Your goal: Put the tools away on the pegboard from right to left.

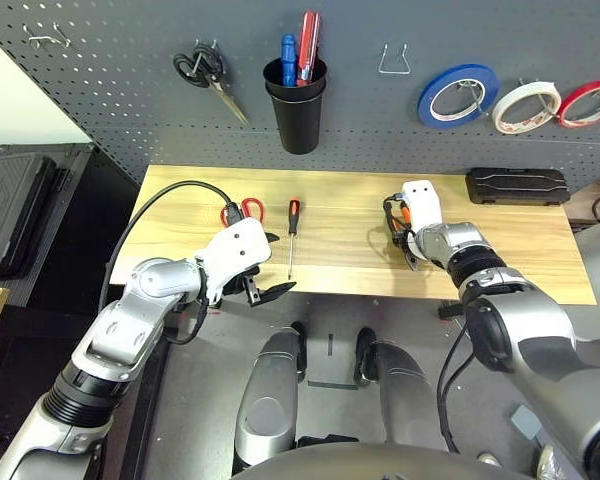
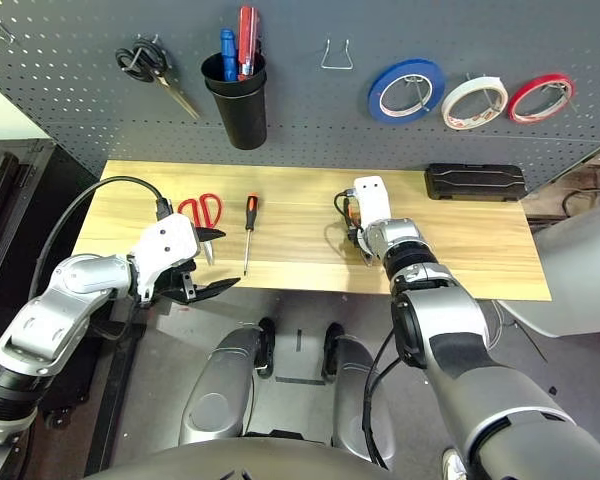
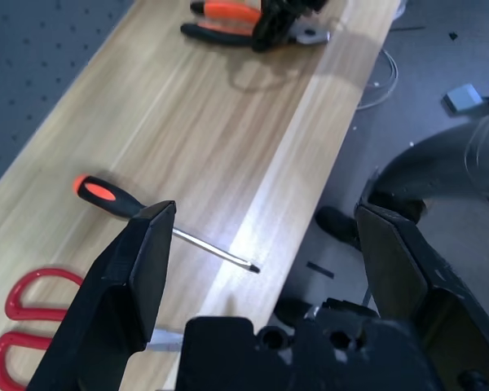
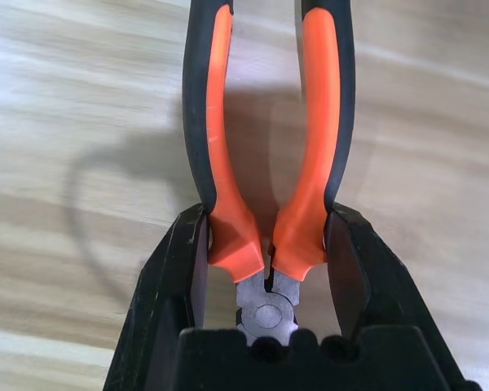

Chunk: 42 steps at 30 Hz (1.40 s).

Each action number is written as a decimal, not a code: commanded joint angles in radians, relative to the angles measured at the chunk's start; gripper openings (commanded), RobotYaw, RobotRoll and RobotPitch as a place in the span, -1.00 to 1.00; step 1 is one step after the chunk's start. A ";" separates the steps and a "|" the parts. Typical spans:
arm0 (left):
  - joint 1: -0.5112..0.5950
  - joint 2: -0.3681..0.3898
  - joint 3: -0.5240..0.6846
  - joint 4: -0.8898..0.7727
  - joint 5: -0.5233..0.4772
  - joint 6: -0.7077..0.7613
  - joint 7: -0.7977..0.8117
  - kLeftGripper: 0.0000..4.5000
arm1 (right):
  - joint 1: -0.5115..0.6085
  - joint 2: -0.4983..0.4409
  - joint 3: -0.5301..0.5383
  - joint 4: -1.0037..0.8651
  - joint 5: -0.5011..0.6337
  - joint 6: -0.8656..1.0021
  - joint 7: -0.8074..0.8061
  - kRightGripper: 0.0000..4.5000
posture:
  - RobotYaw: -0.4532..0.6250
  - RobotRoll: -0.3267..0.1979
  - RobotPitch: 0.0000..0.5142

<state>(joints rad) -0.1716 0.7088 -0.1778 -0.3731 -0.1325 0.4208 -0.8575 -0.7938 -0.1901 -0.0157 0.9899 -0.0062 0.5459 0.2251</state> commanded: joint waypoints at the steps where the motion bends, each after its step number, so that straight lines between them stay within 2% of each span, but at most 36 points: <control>1: 0.028 -0.012 0.033 -0.019 -0.032 -0.021 0.007 1.00 | 0.087 -0.047 0.051 -0.166 -0.028 -0.044 0.072 -0.02 | 0.44 0.25 0.03; 9: 0.089 -0.076 0.145 -0.091 -0.155 -0.104 0.016 1.00 | 0.334 -0.183 0.144 -0.608 -0.043 -0.192 0.253 -0.02 | 0.43 0.25 -0.07; 13: 0.099 -0.136 0.190 -0.112 -0.205 -0.187 0.031 1.00 | 0.434 -0.202 0.118 -0.771 -0.002 -0.281 0.306 -0.02 | 0.41 0.25 -0.10; 17: 0.081 -0.158 0.209 -0.133 -0.251 -0.200 0.039 1.00 | 0.478 -0.213 0.099 -0.874 0.029 -0.319 0.340 -0.02 | 0.38 0.25 -0.11; 26: -0.022 -0.191 0.235 -0.143 -0.345 -0.188 0.073 1.00 | 0.494 -0.242 0.017 -0.984 0.098 -0.427 0.360 -0.02 | 0.31 0.25 -0.13; 32: -0.064 -0.193 0.241 -0.126 -0.372 -0.192 0.080 1.00 | 0.438 -0.224 -0.046 -0.965 0.162 -0.523 0.352 -0.02 | 0.26 0.25 -0.16; 37: -0.096 -0.202 0.262 -0.119 -0.409 -0.184 0.096 1.00 | 0.400 -0.221 -0.062 -1.003 0.217 -0.500 0.361 -0.02 | 0.25 0.25 -0.17; 42: -0.123 -0.208 0.277 -0.107 -0.428 -0.180 0.112 1.00 | 0.313 -0.217 -0.084 -1.037 0.270 -0.453 0.337 -0.02 | 0.24 0.25 -0.17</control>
<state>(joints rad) -0.2924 0.5055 0.0968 -0.4902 -0.5437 0.2359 -0.7505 -0.4572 -0.4087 -0.0616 -0.0004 0.2319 0.0843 0.5753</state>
